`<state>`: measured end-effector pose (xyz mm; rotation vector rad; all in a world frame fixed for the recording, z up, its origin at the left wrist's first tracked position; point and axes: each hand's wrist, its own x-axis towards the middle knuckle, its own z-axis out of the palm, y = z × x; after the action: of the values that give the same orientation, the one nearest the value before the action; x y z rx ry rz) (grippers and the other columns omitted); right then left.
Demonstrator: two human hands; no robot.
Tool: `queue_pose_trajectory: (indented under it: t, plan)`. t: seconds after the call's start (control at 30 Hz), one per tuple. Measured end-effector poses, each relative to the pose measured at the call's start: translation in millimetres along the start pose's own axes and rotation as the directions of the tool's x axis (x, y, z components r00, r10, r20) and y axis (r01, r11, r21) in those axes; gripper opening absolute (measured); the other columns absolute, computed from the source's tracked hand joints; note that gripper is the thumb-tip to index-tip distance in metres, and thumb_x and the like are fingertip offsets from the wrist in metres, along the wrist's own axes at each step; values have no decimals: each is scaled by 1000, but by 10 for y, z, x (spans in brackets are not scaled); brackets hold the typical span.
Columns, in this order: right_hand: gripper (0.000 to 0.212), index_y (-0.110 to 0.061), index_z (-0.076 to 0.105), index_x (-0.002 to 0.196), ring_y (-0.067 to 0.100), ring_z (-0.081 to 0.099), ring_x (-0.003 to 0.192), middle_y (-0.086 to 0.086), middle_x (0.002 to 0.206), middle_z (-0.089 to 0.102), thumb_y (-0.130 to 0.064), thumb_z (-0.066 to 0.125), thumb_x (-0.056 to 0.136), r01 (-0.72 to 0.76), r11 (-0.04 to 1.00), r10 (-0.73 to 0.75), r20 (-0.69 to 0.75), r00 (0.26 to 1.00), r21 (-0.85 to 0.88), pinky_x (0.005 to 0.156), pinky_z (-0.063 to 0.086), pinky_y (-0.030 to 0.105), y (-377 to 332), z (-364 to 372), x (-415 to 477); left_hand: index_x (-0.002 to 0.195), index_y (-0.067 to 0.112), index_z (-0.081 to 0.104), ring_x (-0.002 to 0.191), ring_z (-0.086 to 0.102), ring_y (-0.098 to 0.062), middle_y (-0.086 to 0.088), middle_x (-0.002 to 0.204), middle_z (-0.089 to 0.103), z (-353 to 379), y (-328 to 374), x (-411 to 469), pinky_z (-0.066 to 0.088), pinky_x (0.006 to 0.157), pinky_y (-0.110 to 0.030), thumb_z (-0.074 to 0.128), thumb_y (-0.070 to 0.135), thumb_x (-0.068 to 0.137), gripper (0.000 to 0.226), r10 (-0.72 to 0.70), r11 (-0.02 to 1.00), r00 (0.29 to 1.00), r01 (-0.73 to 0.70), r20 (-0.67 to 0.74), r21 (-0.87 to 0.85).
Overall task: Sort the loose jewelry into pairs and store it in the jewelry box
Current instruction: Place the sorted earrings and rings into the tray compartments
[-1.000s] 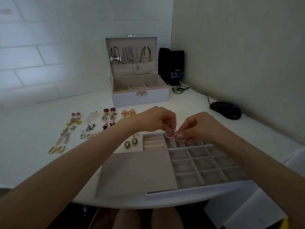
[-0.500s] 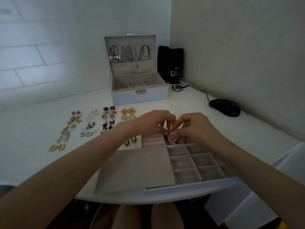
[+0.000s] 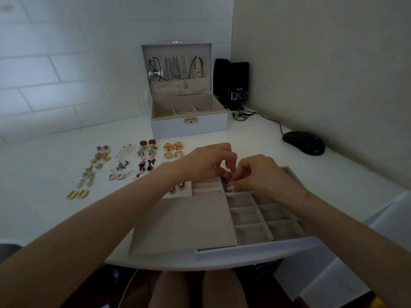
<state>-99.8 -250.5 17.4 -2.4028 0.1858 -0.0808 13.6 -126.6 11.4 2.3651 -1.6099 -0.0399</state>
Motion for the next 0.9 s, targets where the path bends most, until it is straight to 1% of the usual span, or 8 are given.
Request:
queue_pose_trajectory:
  t: [0.13,0.23,0.33,0.43,0.5,0.6,0.7,0.9]
  plan:
    - [15,-18,64,67,-4,52,64,-14,67,58,-14,78,73,22,1000,-23,-48,999,-9,61,39,12,41,59,-3,94,13,61,83,44,-8,-1,102,52,0,12,16,44,75,-33,62,16,85,10,35,996,999,-35,-4,77]
    - [9,-14,67,71,-3,52,65,-13,68,58,-14,75,75,53,996,-57,-50,997,-76,63,41,15,43,89,-10,94,14,61,83,47,-10,0,100,53,-4,-7,7,44,76,-32,62,18,85,9,27,998,1000,-27,11,52]
    - [13,-14,70,81,1,54,72,-10,74,59,-23,77,74,70,990,-74,-31,997,-126,68,41,18,-13,20,15,104,20,61,80,54,-13,8,97,54,-67,-30,-49,45,74,-29,64,22,85,19,-7,1000,1000,6,-15,-26]
    - [18,-18,69,87,4,53,71,-11,75,57,-31,74,76,89,987,-102,-90,991,-133,66,41,22,-132,-82,139,110,23,59,76,54,-9,14,93,56,-187,-152,-137,49,79,-30,63,27,86,25,-162,987,969,156,-184,-46]
    - [18,-18,69,85,7,56,71,-9,72,59,-33,74,77,113,989,-125,-130,984,-98,68,45,26,-223,-108,306,107,21,60,81,53,-8,8,99,61,-290,-335,-208,47,79,-29,60,27,89,20,-355,930,884,366,-303,-23]
    - [18,-14,71,87,12,61,77,-5,77,64,-30,74,78,140,986,-149,-98,984,-93,74,51,31,-336,-46,665,103,18,61,92,58,-15,1,106,64,-410,-661,-349,46,81,-31,59,25,89,17,-550,809,755,587,-357,-3]
    - [20,-12,70,95,13,60,81,-1,90,63,-26,72,81,192,975,-195,-14,981,-115,77,50,28,-455,105,1031,102,17,62,101,58,-21,-3,107,65,-440,-915,-446,46,85,-35,61,24,87,17,-628,740,709,672,-321,36]
    - [35,-8,63,118,17,58,109,6,121,63,-18,67,86,238,954,-211,153,965,-184,85,42,20,-645,499,1589,105,19,65,108,53,-24,-4,110,66,-330,-1189,-350,46,91,-38,67,38,82,30,-652,727,716,684,-250,63]
